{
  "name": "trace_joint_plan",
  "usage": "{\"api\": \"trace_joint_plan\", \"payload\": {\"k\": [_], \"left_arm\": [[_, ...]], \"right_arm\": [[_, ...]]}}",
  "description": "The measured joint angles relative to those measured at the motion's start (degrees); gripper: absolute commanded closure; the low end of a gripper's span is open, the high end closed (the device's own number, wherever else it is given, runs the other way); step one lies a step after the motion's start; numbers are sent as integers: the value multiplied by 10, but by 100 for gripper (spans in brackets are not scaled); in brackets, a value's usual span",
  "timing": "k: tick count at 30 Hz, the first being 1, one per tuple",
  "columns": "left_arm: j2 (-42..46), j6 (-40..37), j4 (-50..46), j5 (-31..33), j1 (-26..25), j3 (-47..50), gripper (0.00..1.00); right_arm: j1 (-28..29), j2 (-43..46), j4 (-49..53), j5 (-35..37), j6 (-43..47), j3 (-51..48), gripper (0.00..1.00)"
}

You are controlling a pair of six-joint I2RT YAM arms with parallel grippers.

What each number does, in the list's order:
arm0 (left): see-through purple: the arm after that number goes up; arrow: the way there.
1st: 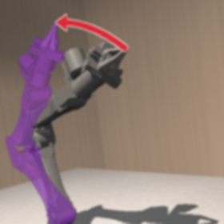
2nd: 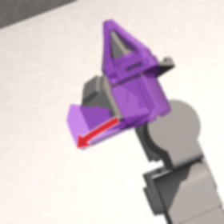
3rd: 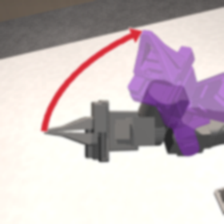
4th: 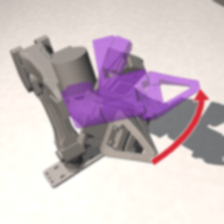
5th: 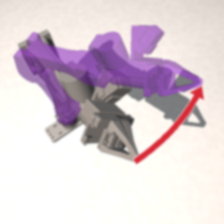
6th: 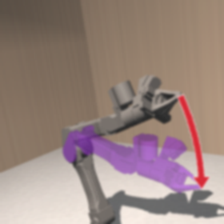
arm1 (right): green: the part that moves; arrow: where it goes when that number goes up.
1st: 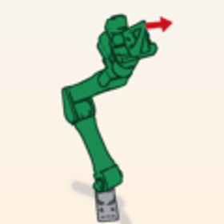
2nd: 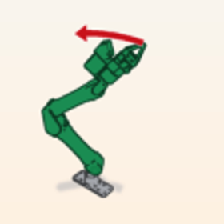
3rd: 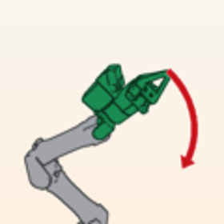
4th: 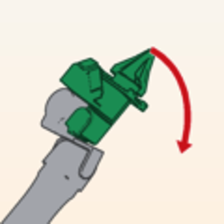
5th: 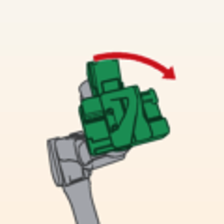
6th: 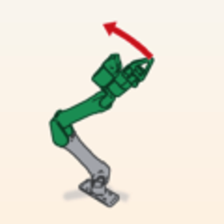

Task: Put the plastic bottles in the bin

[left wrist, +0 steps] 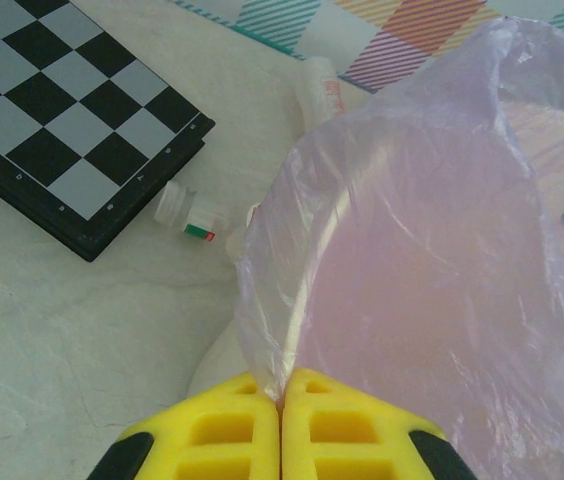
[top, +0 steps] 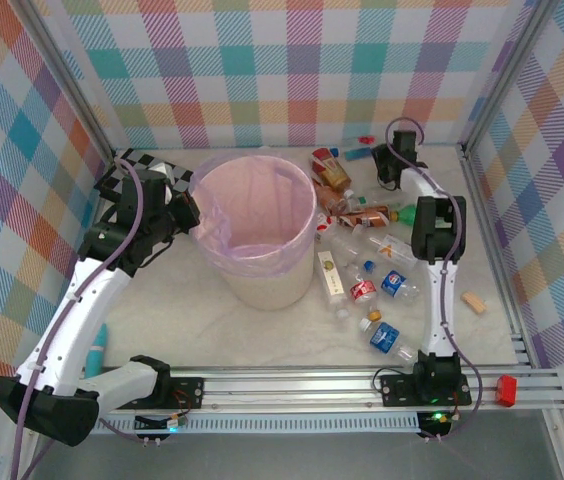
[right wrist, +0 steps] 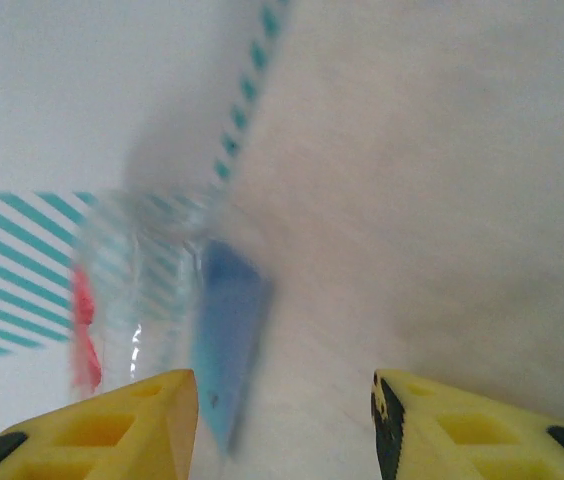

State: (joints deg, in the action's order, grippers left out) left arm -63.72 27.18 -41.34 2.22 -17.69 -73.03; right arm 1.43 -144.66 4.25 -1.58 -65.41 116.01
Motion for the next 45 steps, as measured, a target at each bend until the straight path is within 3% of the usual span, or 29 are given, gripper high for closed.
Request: {"api": "trace_joint_plan", "payload": {"k": [5,13,18,25,36,45], "left_arm": [[-3,-2,3,0,4,0,100],[-11,-6,15,-2,9,-1,99],[-12,-7,15,-2,10,-1,98],[-19,-9,26,-8,15,-1,98],[-19,-13,26,-12,21,0,98],[-18,-15,25,-13,26,0,98]], "right_arm": [[0,91,-20,-2,28,-132,44],[0,102,-5,-21,53,-79,19],[1,84,45,-21,47,-1,13],[8,-30,124,-21,32,165,12],[24,-115,176,-14,-4,282,10],[23,-137,185,-13,-14,301,24]]}}
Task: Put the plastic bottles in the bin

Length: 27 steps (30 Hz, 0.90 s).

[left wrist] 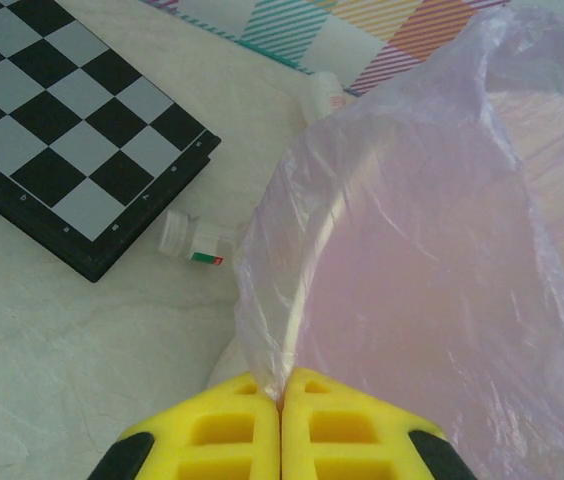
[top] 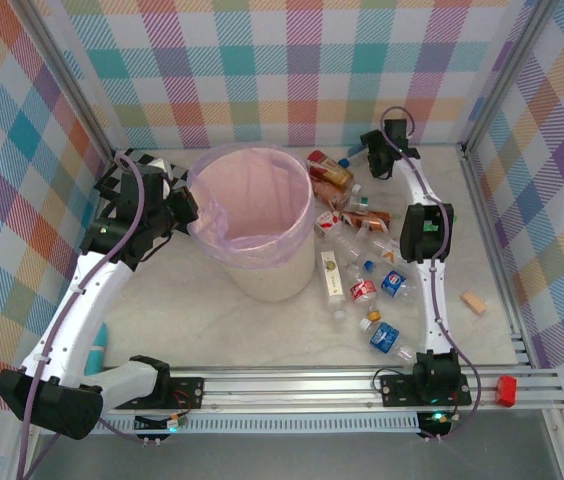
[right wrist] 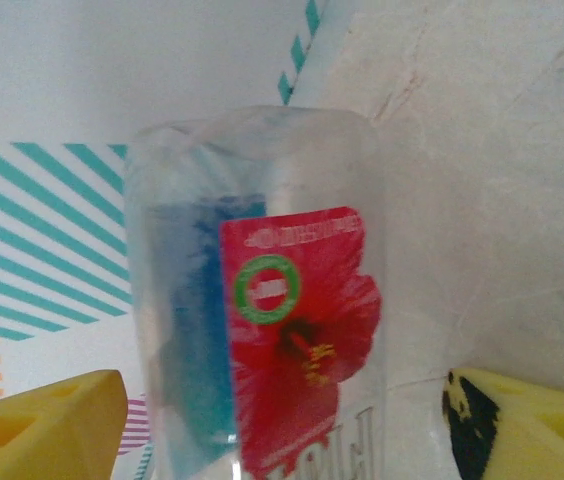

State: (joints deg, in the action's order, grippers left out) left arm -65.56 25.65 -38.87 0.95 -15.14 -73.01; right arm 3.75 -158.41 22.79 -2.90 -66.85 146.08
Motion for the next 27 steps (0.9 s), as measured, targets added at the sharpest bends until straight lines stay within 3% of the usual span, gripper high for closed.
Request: {"api": "trace_joint_plan", "payload": {"k": [5,9,14,16,20,27], "left_arm": [[0,-2,-2,0,3,0,95],[0,-8,-3,-1,3,0,82],[-5,-12,-17,-14,3,0,56],[-6,-11,-19,-19,3,0,52],[-3,-12,-21,-26,3,0,47],[33,-12,-46,-35,3,0,48]], "right_arm": [[0,1,-21,-2,2,-15,39],[0,13,-42,2,9,-38,41],[-7,60,-46,3,29,-100,48],[-10,80,-45,3,38,-122,50],[-21,129,-38,2,61,-173,53],[-37,258,-38,-9,96,-268,55]]}}
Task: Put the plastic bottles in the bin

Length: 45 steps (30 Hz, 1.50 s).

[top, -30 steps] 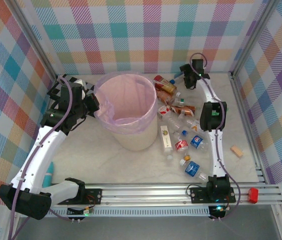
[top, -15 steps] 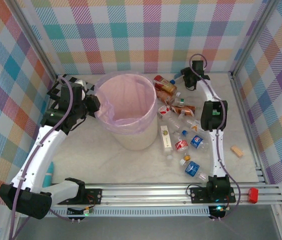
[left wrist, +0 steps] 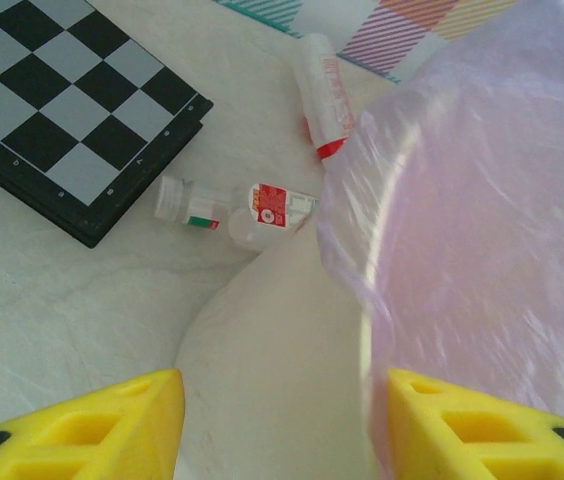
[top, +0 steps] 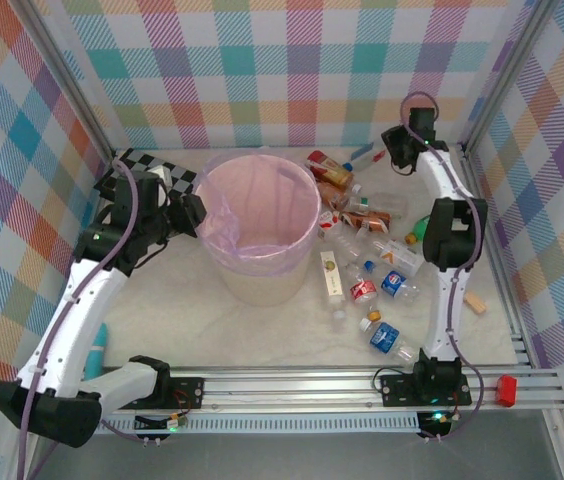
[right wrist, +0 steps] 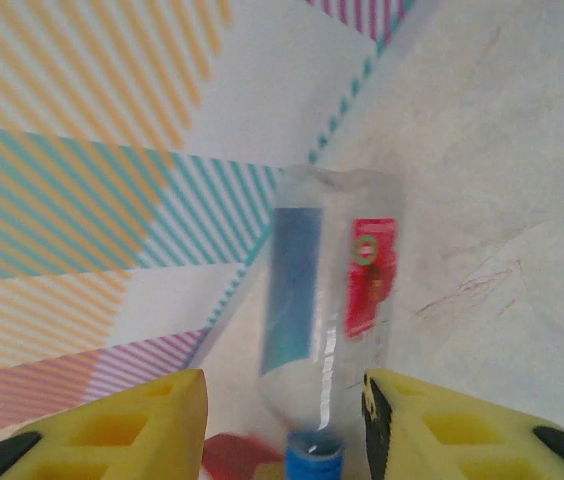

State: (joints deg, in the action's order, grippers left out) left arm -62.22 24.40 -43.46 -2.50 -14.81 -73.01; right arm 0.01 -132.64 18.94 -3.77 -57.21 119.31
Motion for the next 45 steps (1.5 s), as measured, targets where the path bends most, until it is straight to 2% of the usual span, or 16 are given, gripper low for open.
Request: {"api": "trace_joint_plan", "payload": {"k": [5,9,14,18,21,24,28,32,39,45], "left_arm": [[41,2,-2,-16,0,0,56],[54,4,-1,-35,0,0,56],[45,4,-4,-45,0,1,57],[29,2,-13,-50,0,1,57],[20,1,-23,-50,0,1,56],[18,-1,-31,-51,0,1,55],[18,0,-30,-65,4,1,55],[18,0,-30,-75,8,1,55],[18,-7,-30,-75,14,1,55],[19,-17,-35,-73,18,0,54]], "right_arm": [[-5,95,4,-11,36,-33,53],[-4,134,35,-15,68,-21,40],[-1,99,96,-14,90,49,19],[8,13,150,-8,102,139,13],[19,-64,185,-3,106,198,11],[32,-116,200,-1,105,210,11],[49,-159,199,-2,101,210,11],[62,-201,195,-4,93,252,10],[78,-230,182,3,78,285,10],[80,-240,181,21,65,290,18]]}}
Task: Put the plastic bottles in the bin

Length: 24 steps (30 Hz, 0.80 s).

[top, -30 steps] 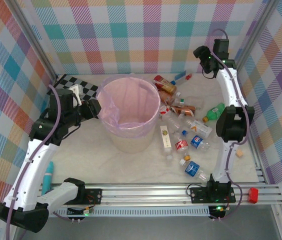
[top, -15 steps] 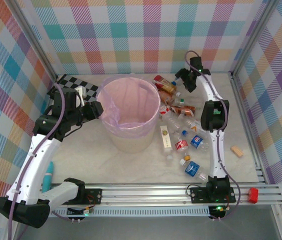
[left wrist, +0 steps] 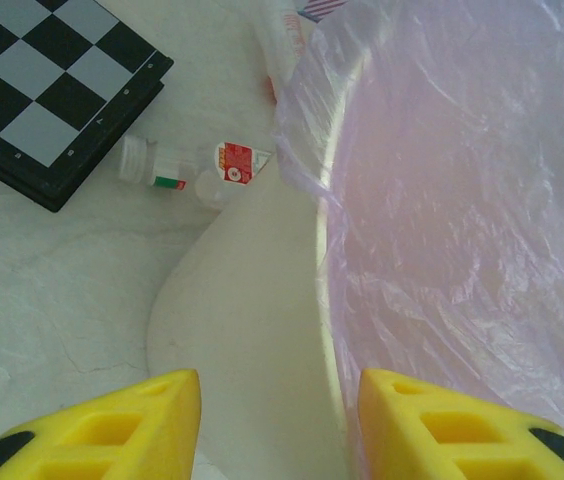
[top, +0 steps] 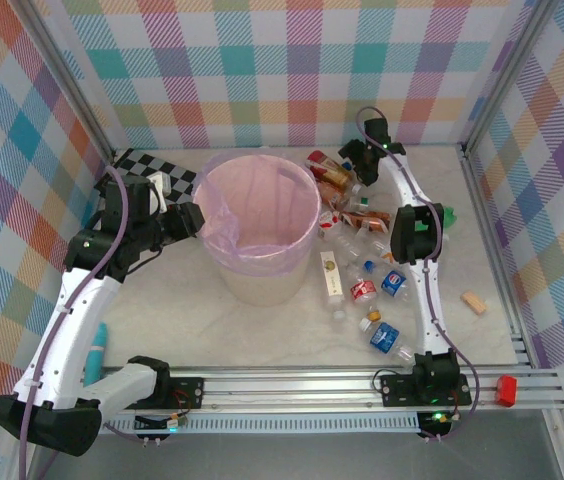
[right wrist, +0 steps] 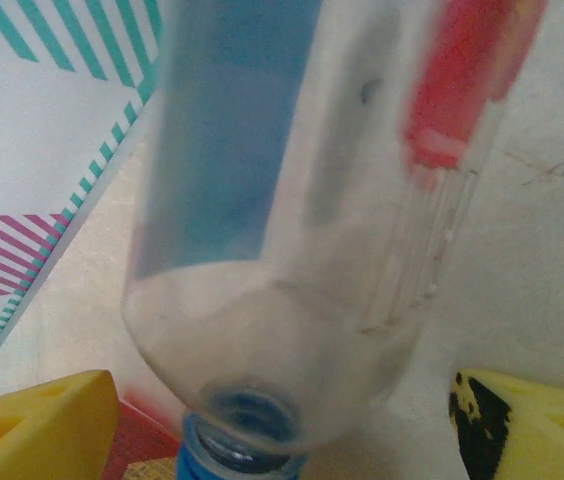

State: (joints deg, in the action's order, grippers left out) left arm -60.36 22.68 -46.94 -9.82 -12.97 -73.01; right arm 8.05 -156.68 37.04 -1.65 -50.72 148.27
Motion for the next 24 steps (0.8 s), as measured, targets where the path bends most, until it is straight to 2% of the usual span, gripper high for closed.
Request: {"api": "trace_joint_plan", "payload": {"k": [3,8,17,24], "left_arm": [[3,-1,-4,0,0,0,52],[15,-2,-16,-1,1,-9,49],[32,-7,-25,-2,1,-22,49],[35,5,-18,-31,1,-21,49]], "right_arm": [[0,-3,1,8,-4,0,26],[-1,-3,0,22,-3,-5,48],[-9,8,-5,28,13,-32,63],[-33,60,-1,34,48,-81,77]]}}
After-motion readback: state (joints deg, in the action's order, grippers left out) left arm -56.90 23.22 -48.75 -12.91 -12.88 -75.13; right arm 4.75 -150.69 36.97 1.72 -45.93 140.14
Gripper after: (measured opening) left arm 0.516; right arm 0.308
